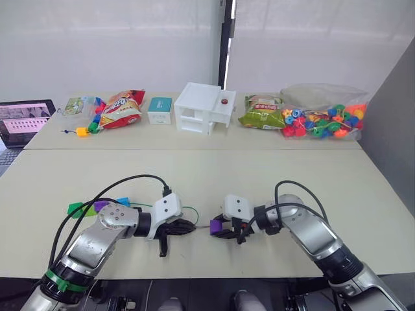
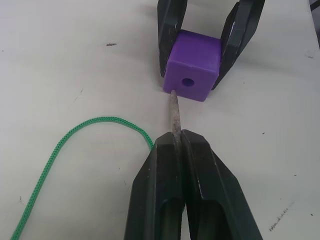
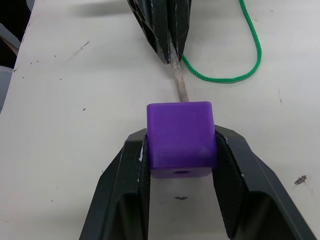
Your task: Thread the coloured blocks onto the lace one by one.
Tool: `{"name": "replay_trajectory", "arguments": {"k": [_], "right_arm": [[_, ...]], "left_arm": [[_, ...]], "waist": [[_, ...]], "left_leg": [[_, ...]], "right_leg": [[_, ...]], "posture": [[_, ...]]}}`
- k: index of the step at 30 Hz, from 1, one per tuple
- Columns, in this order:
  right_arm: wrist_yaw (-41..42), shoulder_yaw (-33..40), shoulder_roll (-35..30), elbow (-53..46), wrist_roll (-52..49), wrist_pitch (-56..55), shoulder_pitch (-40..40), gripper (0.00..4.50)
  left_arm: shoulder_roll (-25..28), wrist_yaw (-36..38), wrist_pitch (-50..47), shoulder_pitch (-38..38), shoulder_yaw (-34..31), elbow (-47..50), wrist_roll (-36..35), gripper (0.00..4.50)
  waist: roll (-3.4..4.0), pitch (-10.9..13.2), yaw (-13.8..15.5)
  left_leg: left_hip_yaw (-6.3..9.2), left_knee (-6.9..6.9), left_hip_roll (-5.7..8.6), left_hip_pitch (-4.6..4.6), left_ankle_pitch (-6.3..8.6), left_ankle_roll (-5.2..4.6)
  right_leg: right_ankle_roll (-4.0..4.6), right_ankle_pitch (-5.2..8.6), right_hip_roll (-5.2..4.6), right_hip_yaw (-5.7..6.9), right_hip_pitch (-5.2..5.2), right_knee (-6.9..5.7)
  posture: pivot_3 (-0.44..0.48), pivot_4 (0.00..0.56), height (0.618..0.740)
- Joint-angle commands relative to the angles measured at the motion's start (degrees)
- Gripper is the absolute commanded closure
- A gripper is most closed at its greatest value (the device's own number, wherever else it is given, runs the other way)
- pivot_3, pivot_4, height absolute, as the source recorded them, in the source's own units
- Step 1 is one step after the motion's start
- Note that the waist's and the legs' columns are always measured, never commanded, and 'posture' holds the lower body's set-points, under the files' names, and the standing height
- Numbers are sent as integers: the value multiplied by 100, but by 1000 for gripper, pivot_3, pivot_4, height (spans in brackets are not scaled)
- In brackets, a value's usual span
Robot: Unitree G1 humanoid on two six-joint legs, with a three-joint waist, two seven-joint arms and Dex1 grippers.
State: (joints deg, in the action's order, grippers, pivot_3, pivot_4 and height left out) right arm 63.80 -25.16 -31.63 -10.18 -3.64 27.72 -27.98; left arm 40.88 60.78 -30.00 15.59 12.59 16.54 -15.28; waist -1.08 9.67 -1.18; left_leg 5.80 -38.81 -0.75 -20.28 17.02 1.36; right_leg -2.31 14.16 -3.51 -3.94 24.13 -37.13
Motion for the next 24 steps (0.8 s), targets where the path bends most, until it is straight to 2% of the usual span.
{"name": "replay_trajectory", "arguments": {"k": [1, 18, 24], "right_arm": [[-36, 61, -173, -8, 22, 109, 96, 3330], [-121, 27, -139, -141, 5, 301, 92, 3330], [-170, 19, -96, -204, 13, 409, 129, 3330]], "left_arm": [[47, -43, 8, -28, -108, 189, -70, 4500], [-186, -35, 94, 61, 235, 260, -81, 4500], [-529, -118, 89, 306, 433, 159, 10, 4500]], "waist": [[0, 0, 7], [0, 0, 37], [0, 0, 62]], "left_leg": [[0, 0, 0, 0, 0, 0], [0, -2, 1, 0, 0, 0], [0, -5, 3, 1, 0, 0]], "right_leg": [[0, 0, 0, 0, 0, 0], [0, 0, 0, 0, -3, 2], [-1, -1, -1, 0, -9, 3]], "posture": [[0, 150, 740], [0, 150, 740], [0, 150, 740]]}}
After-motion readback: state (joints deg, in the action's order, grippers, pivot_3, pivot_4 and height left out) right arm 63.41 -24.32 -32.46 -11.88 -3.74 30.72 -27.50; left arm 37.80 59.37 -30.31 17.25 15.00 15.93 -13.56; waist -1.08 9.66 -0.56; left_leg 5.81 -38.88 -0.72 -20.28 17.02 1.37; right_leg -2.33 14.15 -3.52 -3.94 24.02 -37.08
